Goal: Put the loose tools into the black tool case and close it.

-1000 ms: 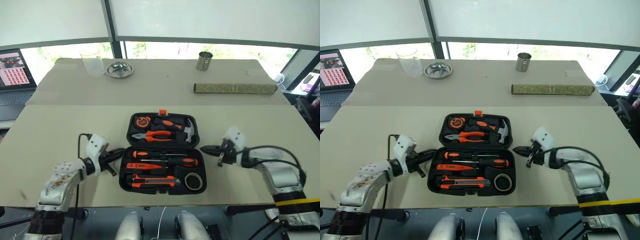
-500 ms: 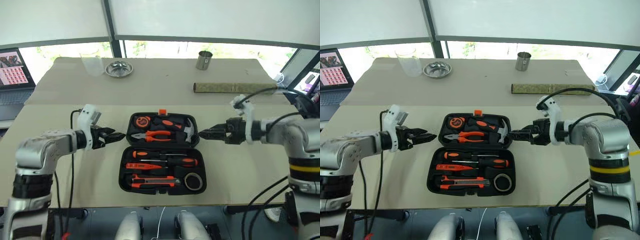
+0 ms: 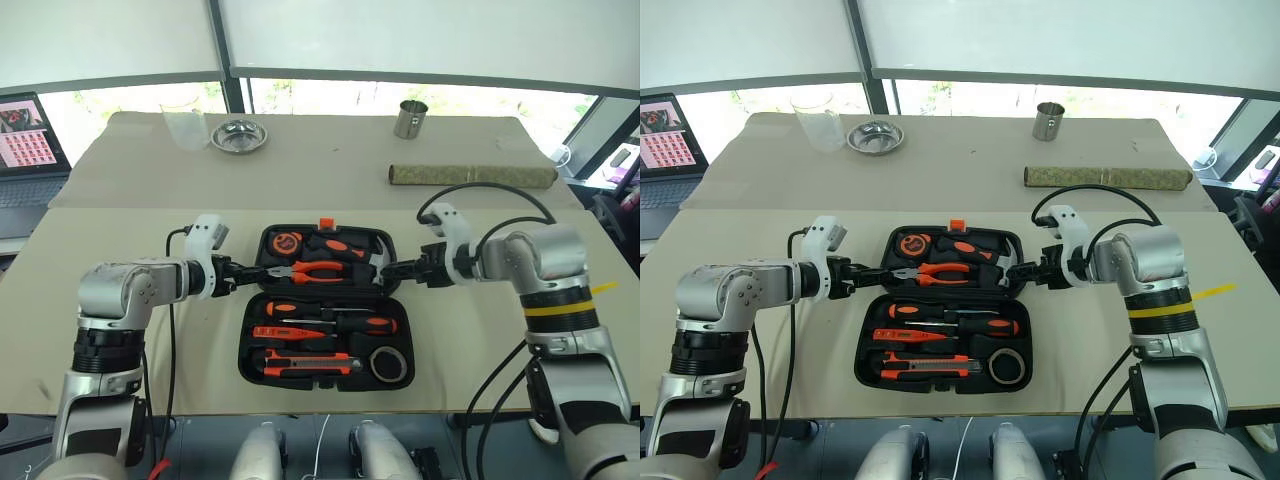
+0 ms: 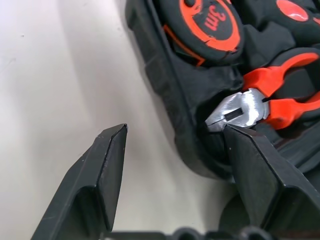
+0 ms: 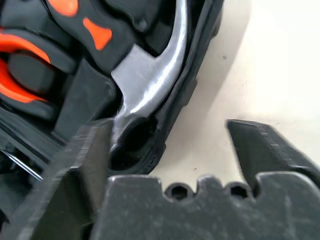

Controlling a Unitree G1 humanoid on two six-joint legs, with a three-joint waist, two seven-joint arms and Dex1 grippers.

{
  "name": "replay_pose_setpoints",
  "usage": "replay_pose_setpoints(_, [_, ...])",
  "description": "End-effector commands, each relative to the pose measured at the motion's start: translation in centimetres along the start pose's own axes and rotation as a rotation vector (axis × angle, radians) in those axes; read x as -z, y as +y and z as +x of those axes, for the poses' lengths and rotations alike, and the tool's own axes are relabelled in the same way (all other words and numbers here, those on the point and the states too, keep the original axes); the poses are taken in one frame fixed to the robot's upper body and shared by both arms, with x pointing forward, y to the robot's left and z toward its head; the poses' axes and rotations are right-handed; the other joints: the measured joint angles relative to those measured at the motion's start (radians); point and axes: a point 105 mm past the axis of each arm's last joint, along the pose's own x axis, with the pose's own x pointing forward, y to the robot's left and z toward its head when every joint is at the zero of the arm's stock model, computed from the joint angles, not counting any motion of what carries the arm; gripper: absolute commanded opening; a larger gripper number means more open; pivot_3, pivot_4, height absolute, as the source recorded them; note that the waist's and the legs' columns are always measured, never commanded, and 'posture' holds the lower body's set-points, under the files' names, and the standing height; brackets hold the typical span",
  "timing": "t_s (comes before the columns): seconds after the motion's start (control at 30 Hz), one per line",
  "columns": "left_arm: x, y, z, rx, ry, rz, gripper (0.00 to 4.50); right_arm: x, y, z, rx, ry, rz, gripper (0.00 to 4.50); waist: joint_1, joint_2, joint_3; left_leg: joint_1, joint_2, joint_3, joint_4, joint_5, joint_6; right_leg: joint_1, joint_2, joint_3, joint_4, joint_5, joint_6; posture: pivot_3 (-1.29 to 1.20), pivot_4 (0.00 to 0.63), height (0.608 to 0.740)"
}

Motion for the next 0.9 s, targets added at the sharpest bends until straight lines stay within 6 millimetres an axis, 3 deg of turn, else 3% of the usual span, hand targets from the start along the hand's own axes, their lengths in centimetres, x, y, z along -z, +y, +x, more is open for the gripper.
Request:
replay_pose_setpoints(0.03, [-0.5, 0.2, -0.1, -0.020, -0.024, 0.013, 1.50, 0.0, -0.5, -0.2, 0.034, 0.000, -0.003, 2.39, 0.000, 0.000, 0.000, 0.000, 0.000, 0.000, 0.000, 0.000, 0.000, 0.000, 0.000, 0.000, 0.000, 0.000, 0.000, 0.00, 0.150, 0.740])
replay_pose_setpoints(0.17, [-0.4, 0.2, -0.2, -0.021, -0.028, 0.008, 0.11, 0.3, -1.1, -0.1, 0.053, 0.009, 0.025, 0.99, -0.001, 0.000, 0.000, 0.003, 0.000, -0.001, 0.000, 0.000, -0.001, 0.002, 0.000, 0.000, 0.001, 0.000, 0.000, 0.00, 0.150, 0.740])
replay_pose_setpoints(0.27, [-0.1, 0.4, -0.2, -0.024, -0.025, 0.000, 0.00, 0.6, -1.4, -0.1, 0.061, 0.021, 0.047, 0.05, -0.002, -0.001, -0.001, 0.005, 0.000, -0.001, 0.000, 0.000, -0.001, 0.004, 0.000, 0.000, 0.001, 0.000, 0.000, 0.00, 0.150, 0.740])
replay_pose_setpoints(0.4, [-0.1, 0.5, -0.1, -0.024, -0.044, -0.020, 0.00, 0.7, -1.9, 0.1, 0.077, 0.009, 0.044, 0.05, -0.002, -0.002, -0.002, 0.007, 0.000, -0.001, 0.000, 0.001, -0.001, 0.006, 0.000, 0.000, 0.001, 0.000, 0.000, 0.00, 0.150, 0.740])
replay_pose_setpoints(0.57, [-3.2, 0.4, -1.1, 0.024, -0.301, 0.027, 0.00, -5.2, 0.2, -1.3, -0.008, -0.372, -0.178, 0.05, -0.002, -0.004, -0.002, 0.006, 0.000, -0.001, 0.000, 0.002, -0.002, 0.005, 0.000, 0.000, 0.001, 0.001, 0.000, 0.00, 0.150, 0.740])
replay_pose_setpoints(0.7, [-5.0, -0.4, -2.8, 0.048, -0.466, 0.236, 0.00, -6.8, 1.5, -3.3, 0.007, -0.573, -0.492, 0.05, -0.002, -0.004, 0.002, -0.001, 0.000, -0.001, 0.000, 0.005, -0.005, -0.002, 0.000, 0.000, 0.002, 0.002, -0.001, 0.00, 0.150, 0.740])
replay_pose_setpoints(0.8, [-5.4, -0.9, -4.0, 0.085, -0.577, 0.366, 0.00, -6.1, 1.7, -3.6, 0.063, -0.623, -0.732, 0.05, 0.000, -0.004, 0.003, -0.005, 0.000, -0.001, -0.002, 0.004, -0.005, -0.005, 0.000, -0.001, 0.001, 0.002, -0.001, 0.00, 0.150, 0.740])
replay_pose_setpoints(0.9, [-3.3, -0.4, -4.5, 0.040, -0.604, 0.615, 0.00, -2.8, 1.8, -2.8, 0.091, -0.643, -0.989, 0.05, 0.002, -0.004, 0.002, -0.009, 0.001, -0.001, -0.002, 0.004, -0.005, -0.007, -0.001, -0.001, 0.000, 0.002, 0.000, 0.00, 0.150, 0.740])
